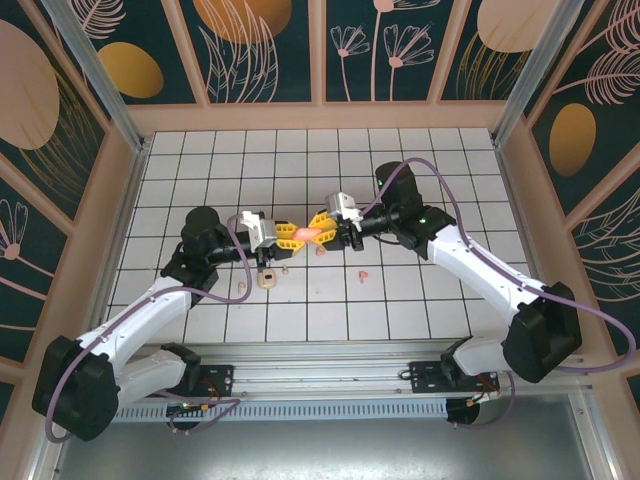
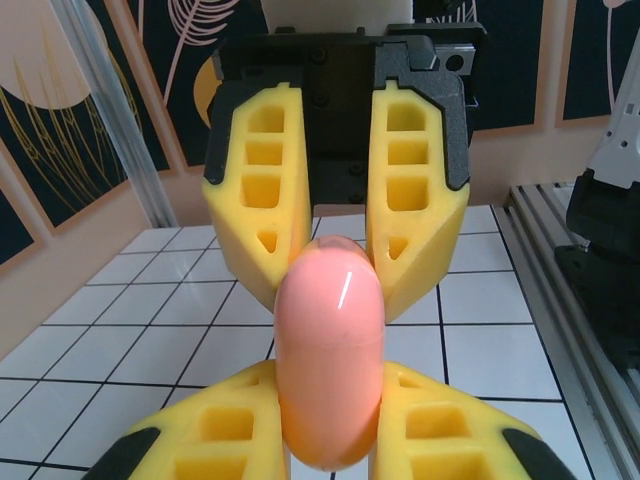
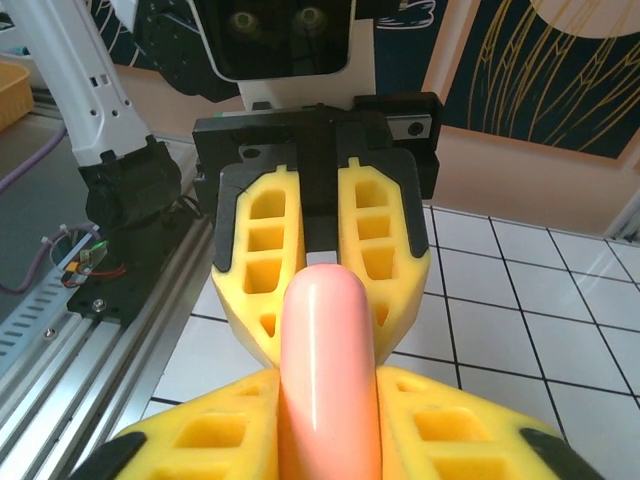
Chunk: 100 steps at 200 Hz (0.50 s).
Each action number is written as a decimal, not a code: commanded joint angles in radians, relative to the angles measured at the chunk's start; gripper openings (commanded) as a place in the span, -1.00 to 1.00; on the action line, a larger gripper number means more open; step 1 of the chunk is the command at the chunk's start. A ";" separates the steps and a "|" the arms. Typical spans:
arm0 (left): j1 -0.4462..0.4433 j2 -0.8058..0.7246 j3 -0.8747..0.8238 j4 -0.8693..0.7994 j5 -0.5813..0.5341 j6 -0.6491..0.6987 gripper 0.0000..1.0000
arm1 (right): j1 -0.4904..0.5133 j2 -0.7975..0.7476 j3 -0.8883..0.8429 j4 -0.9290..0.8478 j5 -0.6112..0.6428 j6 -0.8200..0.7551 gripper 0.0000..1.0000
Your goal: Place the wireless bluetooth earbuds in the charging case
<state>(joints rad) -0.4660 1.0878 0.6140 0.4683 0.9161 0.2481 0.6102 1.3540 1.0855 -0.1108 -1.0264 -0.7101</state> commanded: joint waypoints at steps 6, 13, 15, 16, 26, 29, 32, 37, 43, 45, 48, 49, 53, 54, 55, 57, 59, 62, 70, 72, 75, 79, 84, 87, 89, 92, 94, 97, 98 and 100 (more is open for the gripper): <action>-0.001 -0.025 -0.003 0.044 0.015 -0.009 -0.54 | 0.009 -0.008 0.036 -0.051 0.055 -0.037 -0.65; -0.002 -0.025 -0.003 0.045 0.015 -0.008 -0.48 | 0.010 -0.011 0.040 -0.062 0.066 -0.047 -0.68; -0.002 -0.025 -0.004 0.045 0.014 -0.008 -0.47 | 0.010 -0.012 0.042 -0.066 0.069 -0.051 -0.68; -0.002 -0.025 -0.004 0.044 0.014 -0.007 -0.46 | 0.010 -0.012 0.044 -0.068 0.071 -0.052 -0.69; -0.002 -0.022 -0.003 0.035 0.012 -0.002 -0.37 | 0.012 -0.013 0.057 -0.094 0.091 -0.073 -0.71; -0.002 -0.022 -0.002 0.031 0.012 0.000 -0.33 | 0.013 -0.013 0.061 -0.104 0.098 -0.078 -0.71; -0.002 -0.020 0.000 0.027 0.012 0.003 -0.29 | 0.015 -0.013 0.066 -0.114 0.108 -0.084 -0.71; -0.002 -0.019 0.000 0.021 0.012 0.007 -0.25 | 0.020 -0.013 0.076 -0.133 0.126 -0.097 -0.71; -0.002 -0.017 0.002 0.012 0.010 0.012 -0.23 | 0.030 -0.012 0.089 -0.160 0.154 -0.116 -0.71; -0.002 -0.016 0.004 0.009 0.011 0.014 -0.23 | 0.031 -0.011 0.091 -0.163 0.158 -0.119 -0.71; -0.002 -0.016 0.005 0.005 0.011 0.018 -0.22 | 0.036 -0.010 0.099 -0.179 0.175 -0.130 -0.71; -0.002 -0.016 0.006 0.003 0.010 0.018 -0.22 | 0.038 -0.009 0.102 -0.182 0.179 -0.133 -0.71; -0.002 -0.013 0.008 -0.003 0.010 0.021 -0.20 | 0.043 -0.009 0.106 -0.194 0.191 -0.140 -0.71; -0.002 -0.012 0.008 -0.004 0.010 0.022 -0.20 | 0.046 -0.008 0.111 -0.201 0.199 -0.145 -0.71; -0.002 -0.012 0.009 -0.005 0.011 0.023 -0.20 | 0.046 -0.008 0.111 -0.201 0.199 -0.145 -0.71; -0.002 -0.012 0.010 -0.008 0.010 0.024 -0.19 | 0.048 -0.007 0.114 -0.207 0.208 -0.150 -0.71; -0.002 -0.011 0.010 -0.010 0.012 0.024 -0.18 | 0.051 -0.006 0.118 -0.214 0.214 -0.153 -0.71; -0.002 -0.011 0.013 -0.014 0.011 0.026 -0.18 | 0.054 -0.005 0.121 -0.218 0.221 -0.156 -0.71; -0.002 -0.008 0.013 -0.018 0.014 0.027 -0.16 | 0.063 -0.001 0.133 -0.237 0.240 -0.167 -0.71; -0.002 -0.008 0.013 -0.019 0.015 0.028 -0.15 | 0.063 0.000 0.136 -0.240 0.243 -0.169 -0.71; -0.002 -0.007 0.013 -0.020 0.016 0.028 -0.14 | 0.066 0.000 0.139 -0.247 0.246 -0.173 -0.71; -0.002 -0.005 0.016 -0.021 0.020 0.029 -0.12 | 0.069 0.002 0.143 -0.251 0.250 -0.177 -0.71; -0.002 -0.003 0.015 -0.023 0.023 0.031 -0.10 | 0.071 0.003 0.148 -0.258 0.253 -0.182 -0.71; -0.002 -0.002 0.016 -0.024 0.025 0.030 -0.09 | 0.072 0.004 0.151 -0.259 0.254 -0.185 -0.71; -0.002 -0.002 0.016 -0.024 0.027 0.030 -0.09 | 0.073 0.004 0.152 -0.260 0.255 -0.185 -0.71; -0.001 -0.001 0.017 -0.025 0.028 0.030 -0.09 | 0.073 0.006 0.155 -0.263 0.255 -0.186 -0.71; -0.002 0.000 0.018 -0.025 0.030 0.030 -0.09 | 0.074 0.006 0.156 -0.262 0.254 -0.187 -0.71; -0.002 0.000 0.018 -0.025 0.030 0.030 -0.09 | 0.075 0.008 0.158 -0.262 0.253 -0.187 -0.71; -0.002 0.001 0.018 -0.024 0.030 0.030 -0.09 | 0.075 0.008 0.159 -0.263 0.252 -0.188 -0.71; -0.002 0.001 0.019 -0.025 0.031 0.031 -0.09 | 0.075 0.009 0.161 -0.264 0.252 -0.189 -0.71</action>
<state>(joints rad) -0.4660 1.0828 0.6132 0.4576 0.9127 0.2600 0.6731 1.3540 1.1992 -0.3138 -0.8204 -0.8482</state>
